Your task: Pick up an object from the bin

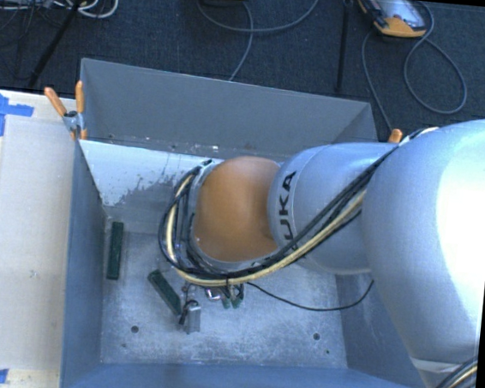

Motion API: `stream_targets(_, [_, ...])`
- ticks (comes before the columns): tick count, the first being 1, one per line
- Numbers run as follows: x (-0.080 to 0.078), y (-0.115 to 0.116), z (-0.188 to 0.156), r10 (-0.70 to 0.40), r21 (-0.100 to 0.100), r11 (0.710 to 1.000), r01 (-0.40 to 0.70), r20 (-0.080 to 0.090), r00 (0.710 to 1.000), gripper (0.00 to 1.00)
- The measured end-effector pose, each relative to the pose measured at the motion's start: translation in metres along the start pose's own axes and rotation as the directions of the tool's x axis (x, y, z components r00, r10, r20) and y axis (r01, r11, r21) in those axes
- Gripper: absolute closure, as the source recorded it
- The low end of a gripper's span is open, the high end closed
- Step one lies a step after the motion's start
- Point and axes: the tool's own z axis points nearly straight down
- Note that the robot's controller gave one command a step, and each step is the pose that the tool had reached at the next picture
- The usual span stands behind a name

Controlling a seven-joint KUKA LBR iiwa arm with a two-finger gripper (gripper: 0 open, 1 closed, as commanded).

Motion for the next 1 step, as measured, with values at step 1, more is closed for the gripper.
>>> stream_targets(1, [-0.0309, -0.0448, -0.0115, -0.232, 0.002, 0.973, 0.232, 0.000, 0.973, 0.00])
